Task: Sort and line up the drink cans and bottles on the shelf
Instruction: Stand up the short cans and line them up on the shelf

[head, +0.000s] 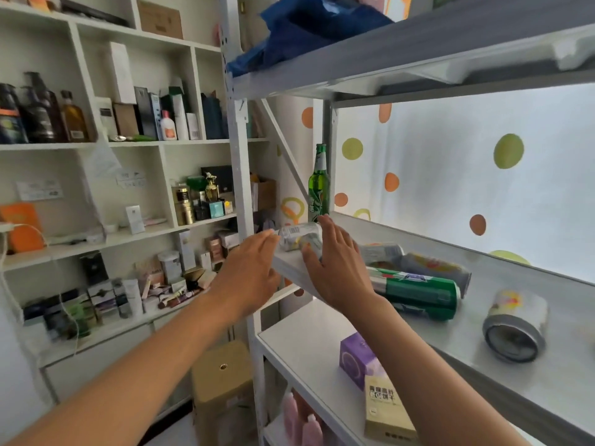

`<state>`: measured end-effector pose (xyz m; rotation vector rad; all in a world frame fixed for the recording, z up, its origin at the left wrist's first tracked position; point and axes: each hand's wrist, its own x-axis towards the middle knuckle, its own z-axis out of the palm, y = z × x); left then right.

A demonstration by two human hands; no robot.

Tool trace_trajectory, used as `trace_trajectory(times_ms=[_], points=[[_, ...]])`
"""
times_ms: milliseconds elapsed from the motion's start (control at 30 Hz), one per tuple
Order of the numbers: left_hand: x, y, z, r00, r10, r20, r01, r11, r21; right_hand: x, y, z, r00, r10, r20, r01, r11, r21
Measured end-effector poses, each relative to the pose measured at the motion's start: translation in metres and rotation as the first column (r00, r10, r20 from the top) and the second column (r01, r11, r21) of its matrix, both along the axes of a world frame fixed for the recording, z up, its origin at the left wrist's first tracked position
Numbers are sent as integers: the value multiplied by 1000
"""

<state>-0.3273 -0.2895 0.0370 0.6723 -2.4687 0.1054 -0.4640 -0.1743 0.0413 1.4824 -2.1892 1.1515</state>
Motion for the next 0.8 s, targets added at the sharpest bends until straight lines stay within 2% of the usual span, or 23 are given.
trace_trajectory(times_ms=[67,133,200,400,500,600,700,800], points=[[-20,-20,5,998,-47,-46,48,999,19,-9,-12,9,999,8,43,-8,1000,-22],[-40,-44,9,988,-118,-102,121,993,16,-21,-28,23,1000,-22,1,22,999,-25],[-61,-69,14,978,-172,-120,174,985,12,-37,-44,44,994,-74,-78,79,995,58],[-113,-165,15,944,-326,-53,330,939,95,-78,-111,85,980,-191,-63,201,920,336],[-135,-208,11,928,-371,-18,368,913,174,-96,-141,85,975,-208,-75,220,876,430],[-152,-232,8,924,-379,-46,380,903,202,-113,-157,78,972,-231,-35,217,839,498],[-159,-238,4,912,-400,-87,410,882,232,-127,-162,73,971,-229,66,162,838,520],[-164,-235,4,907,-414,-78,420,871,255,-135,-163,72,972,-225,65,156,829,537]])
